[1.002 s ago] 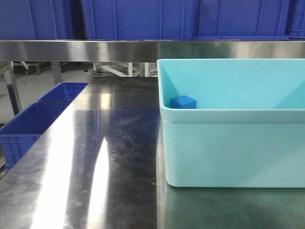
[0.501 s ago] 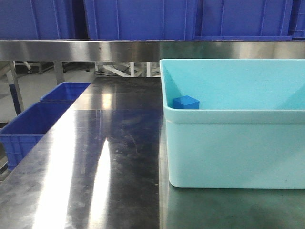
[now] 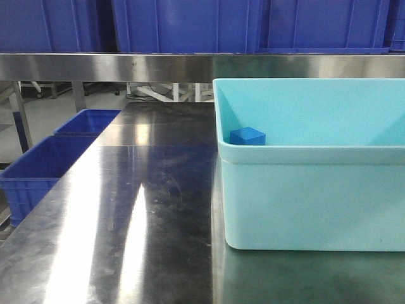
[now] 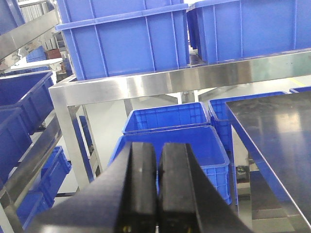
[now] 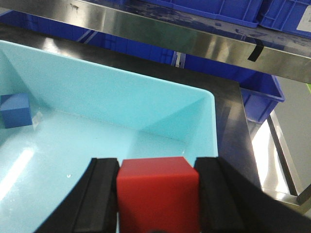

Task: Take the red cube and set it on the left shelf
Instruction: 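Hold the red cube raised in the right gripper above the tub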

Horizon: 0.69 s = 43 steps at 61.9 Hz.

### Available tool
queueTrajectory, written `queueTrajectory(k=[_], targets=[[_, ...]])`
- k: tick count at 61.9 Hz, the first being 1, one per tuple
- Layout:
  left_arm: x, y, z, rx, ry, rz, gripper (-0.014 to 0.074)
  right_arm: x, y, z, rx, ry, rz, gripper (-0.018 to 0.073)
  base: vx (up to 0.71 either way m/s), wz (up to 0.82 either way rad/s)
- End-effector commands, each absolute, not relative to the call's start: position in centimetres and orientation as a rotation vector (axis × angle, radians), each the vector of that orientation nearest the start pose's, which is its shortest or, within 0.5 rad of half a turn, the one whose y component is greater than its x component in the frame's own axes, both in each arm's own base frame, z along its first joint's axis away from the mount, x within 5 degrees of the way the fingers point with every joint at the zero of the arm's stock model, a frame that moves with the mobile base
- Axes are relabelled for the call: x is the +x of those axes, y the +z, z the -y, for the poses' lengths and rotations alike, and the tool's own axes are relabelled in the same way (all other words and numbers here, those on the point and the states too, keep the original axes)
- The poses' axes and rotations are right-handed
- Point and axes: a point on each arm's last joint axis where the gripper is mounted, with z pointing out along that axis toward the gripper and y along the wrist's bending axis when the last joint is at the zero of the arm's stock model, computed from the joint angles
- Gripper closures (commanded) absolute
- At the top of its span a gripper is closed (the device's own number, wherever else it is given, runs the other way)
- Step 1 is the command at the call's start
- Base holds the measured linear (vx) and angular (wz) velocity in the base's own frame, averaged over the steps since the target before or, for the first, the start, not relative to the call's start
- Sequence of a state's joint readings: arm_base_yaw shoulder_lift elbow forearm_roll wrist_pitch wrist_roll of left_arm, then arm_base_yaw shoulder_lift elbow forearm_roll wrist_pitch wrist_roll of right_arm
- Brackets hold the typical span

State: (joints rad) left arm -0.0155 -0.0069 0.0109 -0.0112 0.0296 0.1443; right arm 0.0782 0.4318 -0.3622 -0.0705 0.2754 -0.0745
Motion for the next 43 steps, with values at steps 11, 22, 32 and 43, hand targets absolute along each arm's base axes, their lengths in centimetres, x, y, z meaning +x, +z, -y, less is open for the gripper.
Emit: queueTrajectory(k=[11, 22, 32, 43], targets=[[5.66, 20.8, 0.11, 0.108, 0.089, -1.445, 0.0491, 9.92, 29.67, -0.59, -0.189, -0.079, -1.7, 0.0494, 0.0, 0.0], [5.66, 20.8, 0.11, 0.108, 0.089, -1.445, 0.0491, 9.92, 29.67, -0.59, -0.189, -0.079, -1.7, 0.0494, 0.01, 0.08], [5.66, 20.8, 0.11, 0.108, 0.089, -1.445, 0.0491, 9.92, 29.67, -0.59, -0.189, -0.079, -1.7, 0.0494, -0.04, 0.02], [5.66, 20.8, 0.11, 0.108, 0.089, -1.445, 0.0491, 9.92, 29.67, -0.59, -0.189, -0.079, -1.7, 0.0494, -0.02, -0.09]])
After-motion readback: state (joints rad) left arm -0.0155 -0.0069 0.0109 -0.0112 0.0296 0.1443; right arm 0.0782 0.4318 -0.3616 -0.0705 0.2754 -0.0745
